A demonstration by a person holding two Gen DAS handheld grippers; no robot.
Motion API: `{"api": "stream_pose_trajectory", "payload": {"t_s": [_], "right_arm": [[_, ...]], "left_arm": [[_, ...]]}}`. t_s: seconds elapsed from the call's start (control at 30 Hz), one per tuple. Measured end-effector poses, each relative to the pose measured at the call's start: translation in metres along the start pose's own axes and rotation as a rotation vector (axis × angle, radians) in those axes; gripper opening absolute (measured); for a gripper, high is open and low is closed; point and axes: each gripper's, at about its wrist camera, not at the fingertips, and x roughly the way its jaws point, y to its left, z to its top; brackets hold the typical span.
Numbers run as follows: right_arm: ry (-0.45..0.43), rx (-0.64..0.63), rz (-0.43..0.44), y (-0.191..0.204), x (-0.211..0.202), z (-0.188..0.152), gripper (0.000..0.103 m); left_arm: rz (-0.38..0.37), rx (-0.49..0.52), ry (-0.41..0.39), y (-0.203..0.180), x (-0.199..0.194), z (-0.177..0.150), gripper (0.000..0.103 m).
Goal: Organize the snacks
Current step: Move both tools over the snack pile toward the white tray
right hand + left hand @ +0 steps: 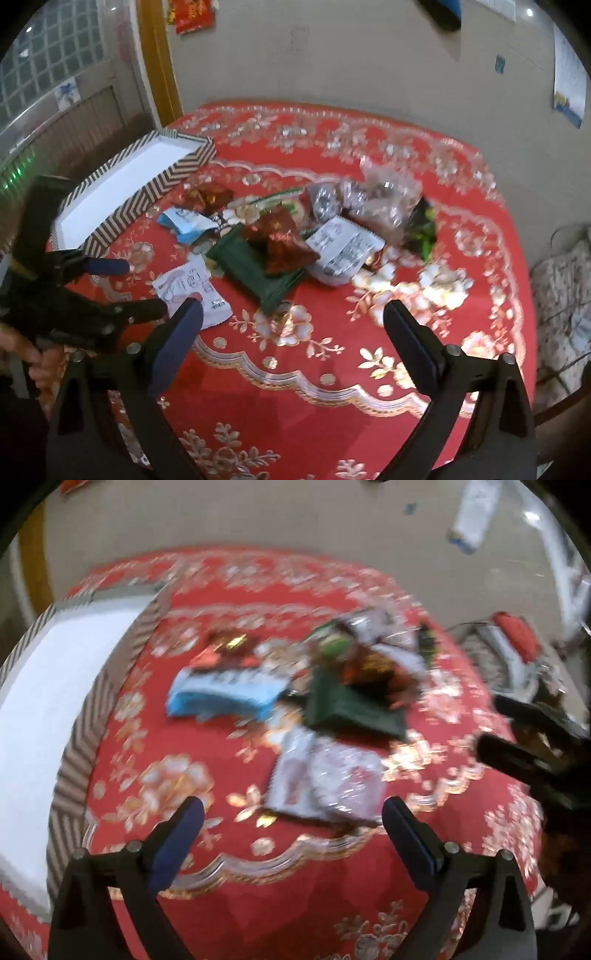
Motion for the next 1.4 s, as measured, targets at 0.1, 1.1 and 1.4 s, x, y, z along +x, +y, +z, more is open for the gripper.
{"api": "stream_pose_trajectory", "payload": {"t_s": [0.1,1.1,1.4], "right_arm": [[-0.007,0.020,0.002,0.000,0.002,0.001,0.099],[0.012,-0.138,0.170,0.008,0.043,0.070,0.070],[0.021,-0.026,0.098,-0.024,0.011,0.037,0.070]], "left_arm": [[-0.091,0.026,-0.006,0.002,0.003,0.001,0.098],[0.281,-0.271,0.147,0.038,-0.013,0.030,0.098],[0.486,-0.299,0.148,0.028,-0.018,0.037,0.098]]}}
